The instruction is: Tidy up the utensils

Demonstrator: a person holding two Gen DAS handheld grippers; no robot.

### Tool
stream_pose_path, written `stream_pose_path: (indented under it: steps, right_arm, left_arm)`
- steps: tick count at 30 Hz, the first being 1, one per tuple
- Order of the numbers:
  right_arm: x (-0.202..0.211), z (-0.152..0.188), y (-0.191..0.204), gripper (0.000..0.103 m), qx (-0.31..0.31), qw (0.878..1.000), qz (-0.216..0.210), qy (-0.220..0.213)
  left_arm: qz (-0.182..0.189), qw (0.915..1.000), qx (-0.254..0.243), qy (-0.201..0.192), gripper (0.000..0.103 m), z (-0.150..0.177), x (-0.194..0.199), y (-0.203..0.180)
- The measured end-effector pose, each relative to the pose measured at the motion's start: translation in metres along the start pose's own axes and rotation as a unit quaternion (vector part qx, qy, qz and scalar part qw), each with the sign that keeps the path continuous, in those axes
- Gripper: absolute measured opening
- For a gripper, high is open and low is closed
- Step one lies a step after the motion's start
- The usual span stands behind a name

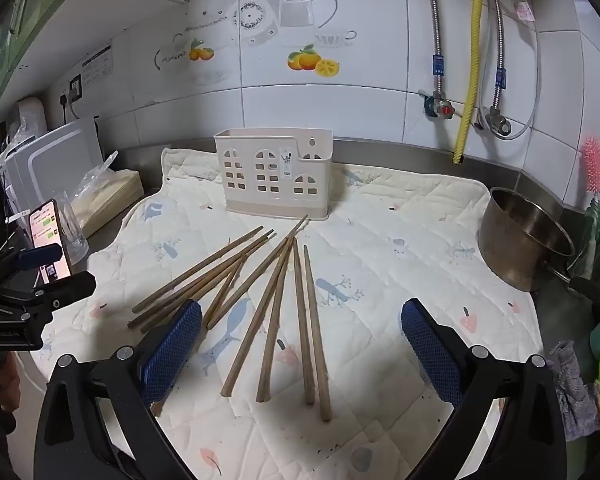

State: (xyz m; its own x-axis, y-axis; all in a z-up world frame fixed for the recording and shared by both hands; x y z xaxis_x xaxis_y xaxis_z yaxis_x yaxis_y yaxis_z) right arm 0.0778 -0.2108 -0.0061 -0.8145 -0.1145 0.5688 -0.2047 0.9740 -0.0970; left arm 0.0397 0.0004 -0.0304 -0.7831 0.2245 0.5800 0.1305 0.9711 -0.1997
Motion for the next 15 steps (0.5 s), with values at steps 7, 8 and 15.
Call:
stream_pose_path:
  steps: [7, 8, 15]
  right_arm:
    - [0.0036, -0.0006, 0.0021, 0.097, -0.002, 1.000, 0.002, -0.002]
    - [0.0036, -0.0005, 0.0020, 0.097, -0.003, 1.000, 0.002, -0.002]
    - [0.0073, -0.0014, 0.0028, 0.097, 0.002, 1.000, -0.002, -0.006]
  left_arm:
    - [-0.002, 1.0000, -0.005, -0.003, 0.098, 0.0036, 0.0020, -0.0044]
    - [-0.002, 1.0000, -0.005, -0.002, 0.098, 0.0036, 0.0017, -0.0038]
    - [0.003, 1.0000, -0.004, 0.004, 0.098, 0.0036, -0.0007, -0.0018]
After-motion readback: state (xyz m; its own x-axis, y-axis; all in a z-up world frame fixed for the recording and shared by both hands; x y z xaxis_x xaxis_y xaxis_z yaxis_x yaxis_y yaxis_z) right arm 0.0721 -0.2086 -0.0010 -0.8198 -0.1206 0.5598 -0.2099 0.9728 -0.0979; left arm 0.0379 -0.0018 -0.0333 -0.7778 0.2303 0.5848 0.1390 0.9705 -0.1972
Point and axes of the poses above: each gripper's, at about its wrist camera, not at the fingertips, and x roughly against the way its jaws point, y to its left, z to its underside, the point moved 5 cm from there along -x, roughly the way its jaws point, and after that the axes turned 13 degrees about z, right-handed, at the moved point
